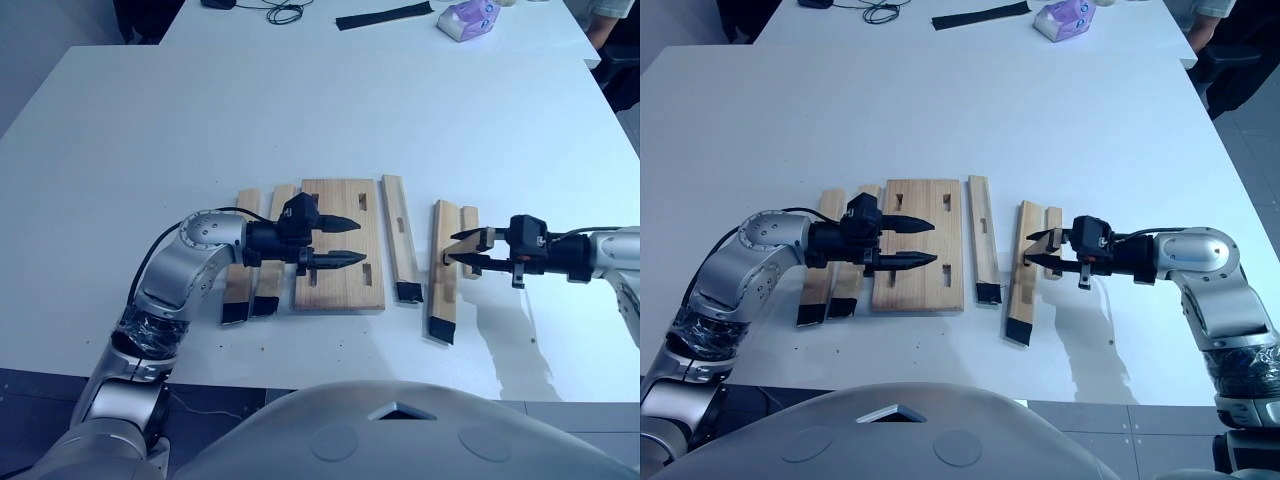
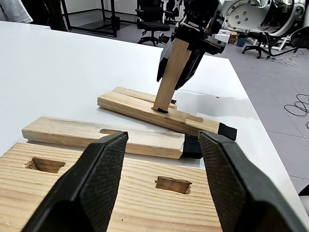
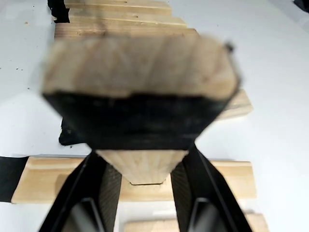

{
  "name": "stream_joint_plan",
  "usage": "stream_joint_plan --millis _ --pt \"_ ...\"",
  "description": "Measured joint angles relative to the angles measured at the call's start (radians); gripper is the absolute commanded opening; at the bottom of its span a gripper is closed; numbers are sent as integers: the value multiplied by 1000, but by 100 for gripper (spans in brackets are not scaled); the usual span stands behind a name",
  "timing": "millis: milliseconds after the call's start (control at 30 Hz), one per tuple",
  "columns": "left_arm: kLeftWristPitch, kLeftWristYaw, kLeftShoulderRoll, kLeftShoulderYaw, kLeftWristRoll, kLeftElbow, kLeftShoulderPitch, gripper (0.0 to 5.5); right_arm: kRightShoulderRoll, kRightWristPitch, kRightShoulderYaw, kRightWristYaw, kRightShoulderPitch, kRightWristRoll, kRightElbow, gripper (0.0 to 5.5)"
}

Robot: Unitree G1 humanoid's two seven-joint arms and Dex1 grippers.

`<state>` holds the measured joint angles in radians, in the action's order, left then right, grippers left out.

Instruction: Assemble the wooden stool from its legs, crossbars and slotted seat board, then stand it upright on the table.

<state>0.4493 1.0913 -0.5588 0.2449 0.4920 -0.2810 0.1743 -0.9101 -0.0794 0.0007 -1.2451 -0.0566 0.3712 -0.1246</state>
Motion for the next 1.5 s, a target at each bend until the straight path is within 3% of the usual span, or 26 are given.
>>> stream_joint_plan --millis 567,1133,1167,1333,1500 --pt "20 9 -1 17 2 -21 0 273 45 -65 76 8 69 10 25 130" --pt "21 25 -7 18 2 15 38 273 73 -28 56 56 34 49 73 130" --pt "21 25 -7 18 2 15 38 273 74 -27 56 67 31 49 68 167" --pt "20 25 -4 19 1 21 45 273 128 -5 121 173 -2 -75 146 242" --pt "19 32 -1 21 1 25 51 273 141 144 166 236 9 -147 184 304"
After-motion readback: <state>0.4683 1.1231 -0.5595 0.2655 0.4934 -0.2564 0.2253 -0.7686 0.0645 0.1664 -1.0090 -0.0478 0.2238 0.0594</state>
